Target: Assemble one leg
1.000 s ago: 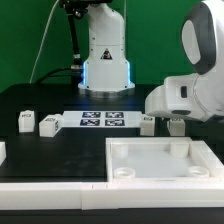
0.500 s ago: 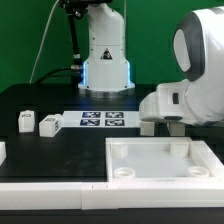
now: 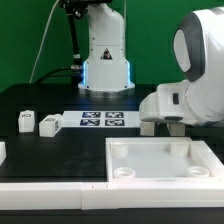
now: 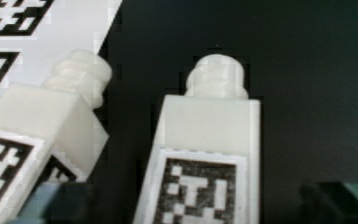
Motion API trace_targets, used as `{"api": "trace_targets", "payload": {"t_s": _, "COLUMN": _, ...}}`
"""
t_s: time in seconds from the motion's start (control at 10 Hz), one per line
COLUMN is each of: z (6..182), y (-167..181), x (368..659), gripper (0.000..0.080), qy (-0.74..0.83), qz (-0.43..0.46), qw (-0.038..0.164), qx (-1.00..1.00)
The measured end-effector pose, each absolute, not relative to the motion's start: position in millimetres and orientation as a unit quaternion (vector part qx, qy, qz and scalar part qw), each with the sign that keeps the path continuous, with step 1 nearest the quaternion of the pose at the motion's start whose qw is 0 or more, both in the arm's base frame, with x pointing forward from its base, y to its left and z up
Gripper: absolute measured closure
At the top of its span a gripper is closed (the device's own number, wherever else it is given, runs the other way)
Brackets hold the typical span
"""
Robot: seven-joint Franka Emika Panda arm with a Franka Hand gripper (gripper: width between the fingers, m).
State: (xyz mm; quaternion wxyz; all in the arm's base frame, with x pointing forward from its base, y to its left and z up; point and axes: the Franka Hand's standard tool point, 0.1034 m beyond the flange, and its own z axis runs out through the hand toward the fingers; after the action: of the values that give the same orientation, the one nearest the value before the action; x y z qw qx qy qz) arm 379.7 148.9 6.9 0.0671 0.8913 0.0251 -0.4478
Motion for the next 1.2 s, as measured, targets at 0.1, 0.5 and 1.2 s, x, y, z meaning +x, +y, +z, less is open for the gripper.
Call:
{"api": "trace_targets", "payload": {"t_s": 0.1, "z": 7.0, "y": 149, "x": 380, "gripper": 0.0427, "qy": 0.025, "qz": -0.448, "qw": 0.067, "qx": 0.891}}
{"api": "trace_targets", "payload": {"t_s": 0.5, "z": 7.0, "y": 149, "x": 380, "gripper": 0.0510, "qy": 0.025, "qz": -0.448, "qw": 0.067, "qx": 0.891}}
{"api": "trace_targets", "payload": {"t_s": 1.2, "z": 62.3, "y": 145, "x": 392, "gripper": 0.0509, "qy": 0.021, "qz": -0.453, "qw": 0.077, "qx": 0.888}}
